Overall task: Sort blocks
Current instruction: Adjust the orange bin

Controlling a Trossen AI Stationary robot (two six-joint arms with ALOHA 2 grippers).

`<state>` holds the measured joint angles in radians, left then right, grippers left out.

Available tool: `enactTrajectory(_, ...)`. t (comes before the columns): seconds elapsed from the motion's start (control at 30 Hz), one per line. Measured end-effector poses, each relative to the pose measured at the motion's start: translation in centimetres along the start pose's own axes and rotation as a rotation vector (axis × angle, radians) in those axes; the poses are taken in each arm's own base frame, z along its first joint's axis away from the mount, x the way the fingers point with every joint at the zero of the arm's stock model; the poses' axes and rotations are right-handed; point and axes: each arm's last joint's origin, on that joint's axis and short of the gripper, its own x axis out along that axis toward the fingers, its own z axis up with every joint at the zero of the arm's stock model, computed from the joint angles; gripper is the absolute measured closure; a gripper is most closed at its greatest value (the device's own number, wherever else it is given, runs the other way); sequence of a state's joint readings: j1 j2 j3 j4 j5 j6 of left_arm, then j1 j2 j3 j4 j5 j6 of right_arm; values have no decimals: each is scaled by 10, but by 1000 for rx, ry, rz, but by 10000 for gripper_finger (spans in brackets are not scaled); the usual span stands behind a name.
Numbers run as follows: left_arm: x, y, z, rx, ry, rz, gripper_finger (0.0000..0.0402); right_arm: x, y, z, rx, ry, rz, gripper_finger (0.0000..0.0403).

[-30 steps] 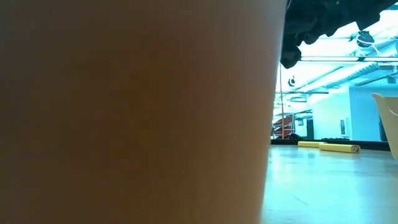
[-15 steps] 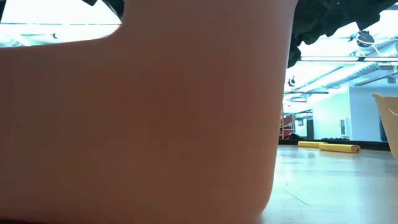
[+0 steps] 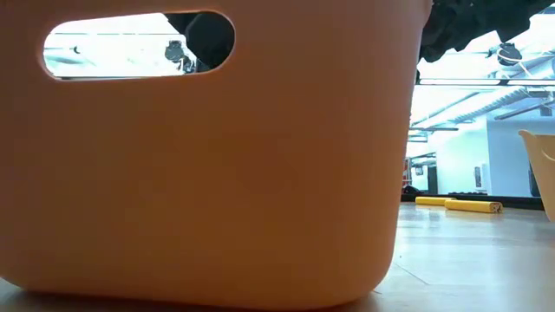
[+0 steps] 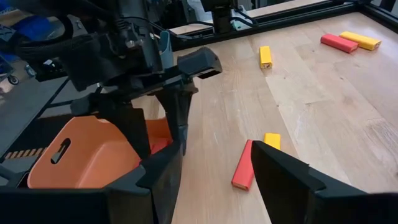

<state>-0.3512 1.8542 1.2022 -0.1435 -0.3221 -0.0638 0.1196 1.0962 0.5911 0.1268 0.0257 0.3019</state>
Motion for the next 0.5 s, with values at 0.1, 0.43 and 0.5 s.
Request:
enactTrajectory(0.1, 1, 2, 0, 21, 4, 5, 187, 0, 0, 0, 0, 1, 0, 216)
enactTrajectory(0.43, 2, 9, -10, 36, 110, 9, 187, 0, 0, -1, -9, 6, -2, 216)
enactTrajectory(0.5, 2, 9, -11, 31, 117, -35, 187, 0, 0, -1, -9, 6, -2, 216)
